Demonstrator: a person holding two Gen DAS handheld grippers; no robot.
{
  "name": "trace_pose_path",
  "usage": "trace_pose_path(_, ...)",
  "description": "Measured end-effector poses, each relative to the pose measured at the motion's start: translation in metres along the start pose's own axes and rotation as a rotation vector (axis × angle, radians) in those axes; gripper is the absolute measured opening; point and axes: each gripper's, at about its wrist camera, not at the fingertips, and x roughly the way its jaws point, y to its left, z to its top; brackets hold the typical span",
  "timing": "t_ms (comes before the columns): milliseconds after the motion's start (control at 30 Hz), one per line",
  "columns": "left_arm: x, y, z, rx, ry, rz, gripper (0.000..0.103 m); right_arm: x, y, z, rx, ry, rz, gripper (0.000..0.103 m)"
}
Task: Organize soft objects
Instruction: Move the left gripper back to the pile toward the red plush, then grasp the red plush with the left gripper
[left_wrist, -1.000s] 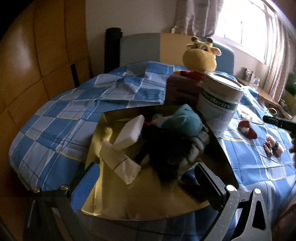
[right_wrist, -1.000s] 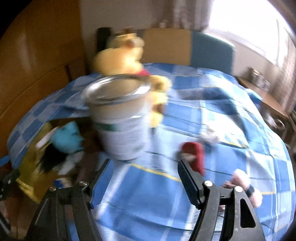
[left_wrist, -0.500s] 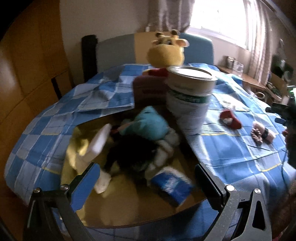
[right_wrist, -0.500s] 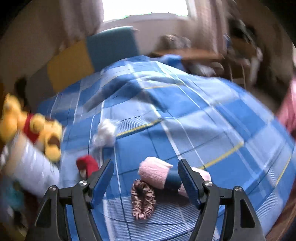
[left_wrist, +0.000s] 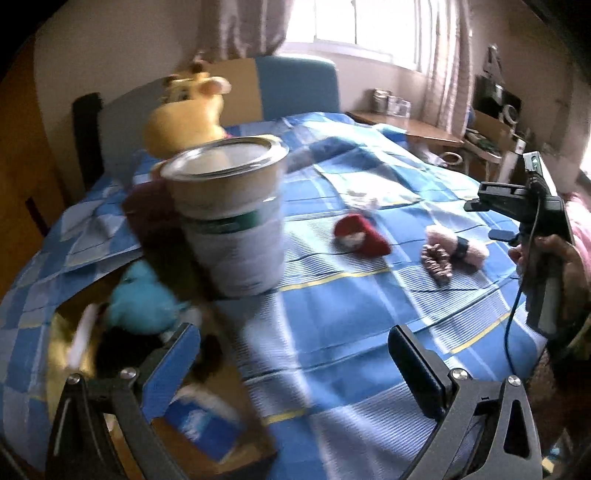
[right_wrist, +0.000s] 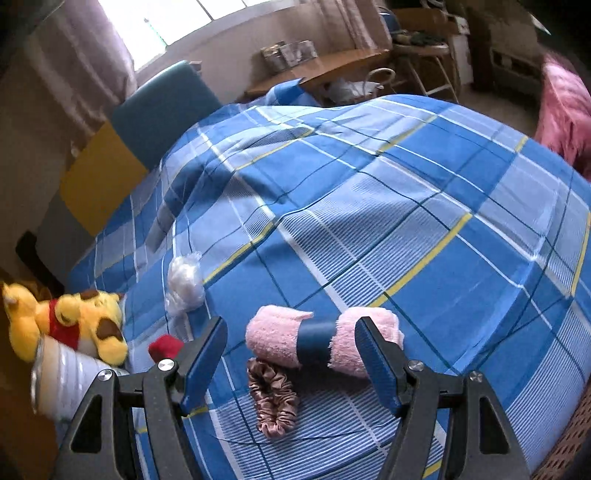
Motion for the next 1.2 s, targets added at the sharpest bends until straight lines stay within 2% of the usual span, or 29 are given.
trace_pose_path(167, 0.037, -0.031, 0.022, 0.035, 0.047, -0.053, 0.092, -0.005, -0.023, 0.005, 0.129, -0.019, 0.021, 0.073)
trace_pose_path(267, 0.068, -0.048, 0.037, 0.050, 0.082, -0.075, 0.090, -0.006, -0.031, 0.007, 0.178, -0.018, 0.046, 0.073)
trace_pose_path(400, 0.108, -0.059, 0.055, 0.016, 0.129, -0.087, 0.090, -0.003, -0.032, 0.007, 0.188, 0.001, 0.079, 0.073)
trace_pose_path(667, 0.181, -0.069, 0.087, -0.030, 0.165, -0.031, 0.090, 0.001, -0.029, 0.007, 0.183, 0.030, 0.132, 0.073)
trace_pose_path(867, 0.226, -0.073, 0.093, -0.022, 0.197, -0.006, 0.090, 0.000, -0.034, 0.007, 0.222, 0.028, 0.168, 0.073)
trace_pose_path(900, 0.230, -0.073, 0.092, -0.016, 0.196, -0.011, 0.086, -0.002, -0.037, 0.008, 0.238, 0.019, 0.170, 0.073)
trace_pose_path(933, 0.232, -0.073, 0.091, -0.020, 0.197, -0.027, 0.065, -0.003, -0.041, 0.008, 0.255, 0.007, 0.169, 0.073)
trace_pose_path(967, 0.235, -0.071, 0.089, -0.041, 0.208, -0.075, 0.052, -0.004, -0.044, 0.008, 0.270, -0.001, 0.167, 0.073)
trace_pose_path(1000, 0.233, -0.069, 0.088, -0.067, 0.205, -0.097, 0.049, -0.005, -0.046, 0.009, 0.281, -0.004, 0.167, 0.073)
trace_pose_path(1033, 0.230, -0.068, 0.088, -0.070, 0.195, -0.097, 0.032, -0.004, -0.048, 0.009, 0.289, -0.004, 0.166, 0.073)
trace_pose_path(1067, 0.225, -0.069, 0.088, -0.060, 0.189, -0.119, 0.022, -0.003, -0.049, 0.009, 0.299, -0.002, 0.166, 0.073)
trace_pose_path(1133, 0.215, -0.070, 0.087, -0.048, 0.182, -0.125, 0.017, -0.002, -0.051, 0.009, 0.307, 0.001, 0.167, 0.073)
trace_pose_path(1200, 0.201, -0.070, 0.081, -0.041, 0.175, -0.145, 0.016, -0.003, -0.051, 0.009, 0.303, -0.005, 0.164, 0.073)
